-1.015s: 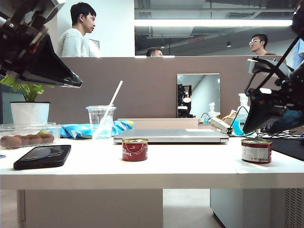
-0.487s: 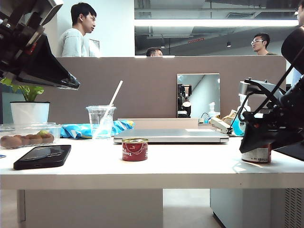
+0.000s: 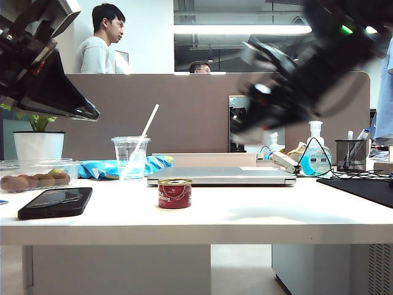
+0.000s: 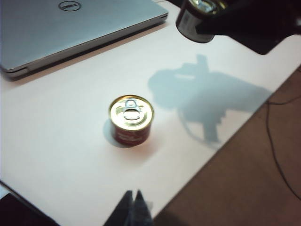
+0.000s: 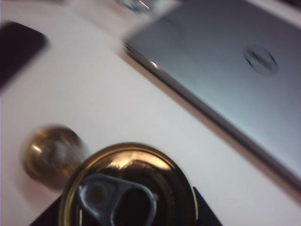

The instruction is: Stack a can of tomatoes on the right onto the can of tomatoes on the left.

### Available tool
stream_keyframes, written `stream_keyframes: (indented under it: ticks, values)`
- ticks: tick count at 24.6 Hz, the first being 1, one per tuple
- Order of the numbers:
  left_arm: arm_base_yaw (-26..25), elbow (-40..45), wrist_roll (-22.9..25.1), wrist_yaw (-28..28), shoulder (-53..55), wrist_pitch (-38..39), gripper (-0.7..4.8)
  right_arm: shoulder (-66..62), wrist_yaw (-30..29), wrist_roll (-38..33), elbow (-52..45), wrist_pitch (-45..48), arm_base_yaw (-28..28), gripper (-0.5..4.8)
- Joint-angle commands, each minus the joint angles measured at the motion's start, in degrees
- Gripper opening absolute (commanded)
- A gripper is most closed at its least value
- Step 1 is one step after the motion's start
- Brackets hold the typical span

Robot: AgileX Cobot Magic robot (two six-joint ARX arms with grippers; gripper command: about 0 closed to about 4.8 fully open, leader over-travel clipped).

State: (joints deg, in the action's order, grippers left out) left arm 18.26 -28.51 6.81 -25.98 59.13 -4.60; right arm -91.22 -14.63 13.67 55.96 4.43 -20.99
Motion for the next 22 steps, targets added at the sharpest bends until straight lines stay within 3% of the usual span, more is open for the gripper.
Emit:
stream_keyframes:
  ticks: [1, 10, 22]
  values:
    - [0.0, -0.2, 0.2, 2.8, -0.4, -1.7, -0.05, -4.3, 1.2, 1.4, 5.9, 0.5, -5.6, 2.08]
    - [0.0, -0.2, 0.3, 2.6, -0.7, -2.3, -0.05, -14.1, 0.7, 1.4, 10.6, 0.1, -12.9, 2.1]
    - [0.0, -0.2, 0.2, 2.6, -0.7, -2.4, -0.05, -18.1, 1.4, 1.6, 11.1, 3.4, -13.0, 2.1]
